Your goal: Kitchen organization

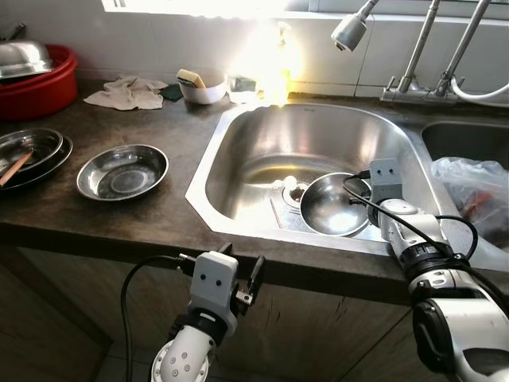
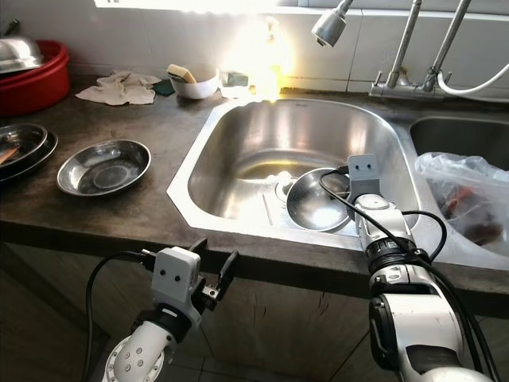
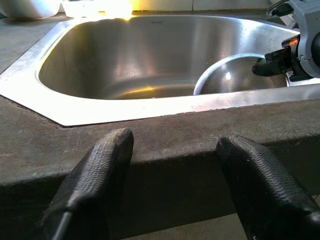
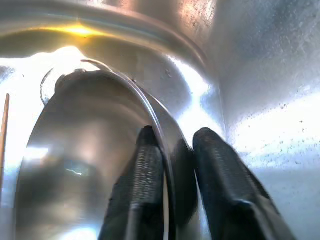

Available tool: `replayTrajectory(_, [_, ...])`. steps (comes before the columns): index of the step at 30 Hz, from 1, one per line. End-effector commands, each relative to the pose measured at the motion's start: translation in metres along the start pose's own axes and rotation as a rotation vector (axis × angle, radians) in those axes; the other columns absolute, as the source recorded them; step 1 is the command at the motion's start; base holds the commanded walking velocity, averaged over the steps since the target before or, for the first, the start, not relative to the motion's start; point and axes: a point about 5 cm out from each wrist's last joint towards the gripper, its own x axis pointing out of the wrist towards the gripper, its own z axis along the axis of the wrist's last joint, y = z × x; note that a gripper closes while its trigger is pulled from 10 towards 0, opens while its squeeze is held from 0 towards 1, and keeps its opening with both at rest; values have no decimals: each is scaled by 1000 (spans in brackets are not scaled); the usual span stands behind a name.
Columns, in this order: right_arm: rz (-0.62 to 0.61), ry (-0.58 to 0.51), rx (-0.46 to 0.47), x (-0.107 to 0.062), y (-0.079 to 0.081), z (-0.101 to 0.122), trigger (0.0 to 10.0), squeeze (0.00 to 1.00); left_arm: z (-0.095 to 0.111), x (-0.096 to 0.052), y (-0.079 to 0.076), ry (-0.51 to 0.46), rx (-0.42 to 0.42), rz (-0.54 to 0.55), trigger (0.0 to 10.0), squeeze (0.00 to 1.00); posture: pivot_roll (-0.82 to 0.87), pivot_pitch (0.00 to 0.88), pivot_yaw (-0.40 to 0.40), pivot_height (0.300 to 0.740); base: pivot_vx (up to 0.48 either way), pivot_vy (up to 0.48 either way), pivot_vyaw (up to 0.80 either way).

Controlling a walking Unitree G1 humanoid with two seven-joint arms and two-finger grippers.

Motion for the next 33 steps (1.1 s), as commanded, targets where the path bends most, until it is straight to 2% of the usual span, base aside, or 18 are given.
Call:
replayTrajectory(1, [-14, -35, 14, -2, -5, 7, 10000, 1000, -12, -1, -2, 72, -4, -3, 10000, 0, 156, 118, -39, 740, 0, 0, 0])
replayTrajectory(5, [-19, -52, 14, -4, -6, 10, 10000, 1000, -14, 2, -1, 72, -5, -2, 10000, 0, 149, 101, -40, 740, 0, 0, 0])
replayTrajectory(10, [-25, -133, 13, -10, -5, 17, 10000, 1000, -15, 7, -1, 67, -1, -5, 10000, 0, 140, 79, -33, 740, 0, 0, 0])
replayTrajectory(11, [-19, -167, 12, -13, -3, 20, 10000, 961, -15, 9, 0, 65, 0, -8, 10000, 0, 138, 78, -32, 740, 0, 0, 0])
replayTrajectory(12, [-12, -215, 5, -16, -1, 24, 10000, 0, -15, 9, 0, 64, 3, -13, 10000, 0, 136, 76, -31, 740, 0, 0, 0])
replayTrajectory(13, [1, -271, 3, -22, 2, 29, 10000, 0, -15, 11, 0, 63, 6, -18, 10000, 0, 136, 74, -30, 740, 0, 0, 0])
replayTrajectory(14, [1, -271, 3, -22, 2, 29, 10000, 0, -15, 11, 0, 63, 6, -18, 10000, 0, 136, 74, -30, 740, 0, 0, 0])
replayTrajectory(16, [18, -389, 29, -35, 7, 39, 10000, 0, -16, 14, 1, 62, 9, -18, 10000, 0, 131, 66, -25, 740, 0, 0, 0])
replayTrajectory(17, [18, -389, 29, -35, 7, 39, 10000, 0, -16, 14, 1, 62, 9, -18, 10000, 0, 131, 66, -25, 740, 0, 0, 0])
replayTrajectory(18, [23, -475, 27, -47, 11, 44, 10000, 0, -15, 15, 2, 59, 11, -18, 10000, 0, 132, 65, -25, 740, 0, 0, 0])
replayTrajectory(23, [85, -631, 63, -82, 24, 46, 10000, 0, -16, 20, 6, 52, 15, -10, 10000, 0, 122, 50, -15, 740, 0, 0, 0])
replayTrajectory(25, [103, -672, 74, -100, 30, 39, 10000, 0, -17, 21, 8, 51, 14, -3, 10000, 0, 119, 46, -12, 740, 0, 0, 0])
replayTrajectory(26, [103, -672, 74, -100, 30, 39, 10000, 0, -17, 21, 8, 51, 14, -3, 10000, 0, 119, 46, -12, 740, 0, 0, 0])
replayTrajectory(27, [127, -701, 56, -113, 37, 32, 10000, 0, -17, 22, 9, 51, 11, 0, 10000, 0, 113, 40, -9, 740, 0, 0, 0])
replayTrajectory(29, [166, -717, 71, -128, 45, 21, 10000, 0, -17, 24, 11, 48, 7, 2, 10000, 0, 107, 35, 0, 740, 0, 0, 0])
replayTrajectory(33, [158, -702, 67, -136, 47, 8, 10000, 0, -17, 26, 13, 46, 8, 4, 10000, 0, 102, 29, 3, 740, 0, 0, 0])
